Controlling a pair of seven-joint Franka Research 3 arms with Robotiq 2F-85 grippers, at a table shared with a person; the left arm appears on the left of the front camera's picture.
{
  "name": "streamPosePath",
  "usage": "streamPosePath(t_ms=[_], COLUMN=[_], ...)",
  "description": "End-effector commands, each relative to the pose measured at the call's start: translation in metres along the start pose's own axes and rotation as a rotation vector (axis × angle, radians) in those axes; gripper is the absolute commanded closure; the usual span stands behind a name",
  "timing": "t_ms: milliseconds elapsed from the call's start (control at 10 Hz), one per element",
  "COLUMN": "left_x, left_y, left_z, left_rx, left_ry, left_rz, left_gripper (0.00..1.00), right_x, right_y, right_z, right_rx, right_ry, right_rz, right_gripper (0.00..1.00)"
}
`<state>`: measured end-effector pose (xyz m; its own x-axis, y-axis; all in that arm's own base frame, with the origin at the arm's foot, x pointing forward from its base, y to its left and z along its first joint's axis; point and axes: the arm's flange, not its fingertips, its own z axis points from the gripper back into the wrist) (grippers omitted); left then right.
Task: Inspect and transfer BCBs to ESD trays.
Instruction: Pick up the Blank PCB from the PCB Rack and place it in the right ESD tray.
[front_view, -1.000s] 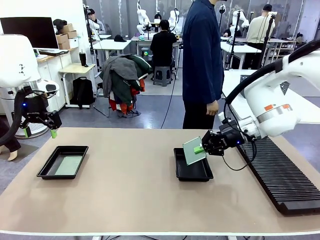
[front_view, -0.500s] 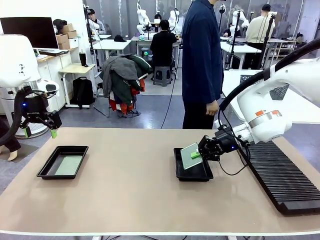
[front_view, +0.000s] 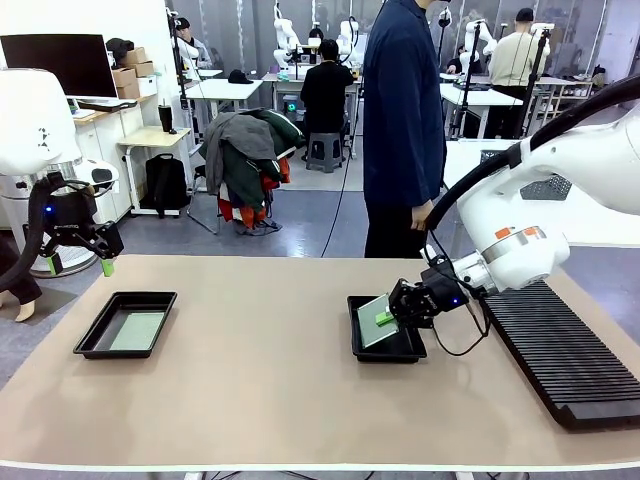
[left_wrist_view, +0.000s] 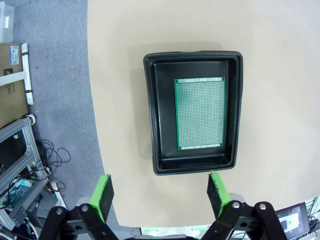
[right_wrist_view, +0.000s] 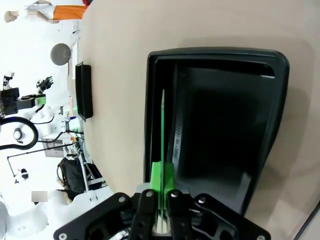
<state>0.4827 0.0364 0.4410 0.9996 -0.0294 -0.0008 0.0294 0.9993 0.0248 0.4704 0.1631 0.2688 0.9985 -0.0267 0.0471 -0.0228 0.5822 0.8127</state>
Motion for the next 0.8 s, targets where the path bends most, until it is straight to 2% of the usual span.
streamPosePath(t_ms=[0, 600, 700], left_x=[0.0008, 0.0008, 0.0008], left_y=[0.0001, 0.0001, 0.0001], left_z=[-0.0013, -0.0013, -0.0013], left_rx=[0.001, 0.001, 0.001], left_ry=[-0.004, -0.004, -0.004], left_rz=[0.0, 0.0, 0.0], left_gripper=[0.0, 0.0, 0.0], right_x=[-0.0027, -0.0024, -0.0014], right_y=[0.0118, 0.016, 0.0091], right_z=[-0.0091, -0.0097, -0.0093], right_rx=[-0.045, -0.141, -0.066], right_ry=[-0.039, -0.048, -0.03], right_rz=[-0.024, -0.082, -0.042], right_gripper=[0.97, 0.97, 0.97])
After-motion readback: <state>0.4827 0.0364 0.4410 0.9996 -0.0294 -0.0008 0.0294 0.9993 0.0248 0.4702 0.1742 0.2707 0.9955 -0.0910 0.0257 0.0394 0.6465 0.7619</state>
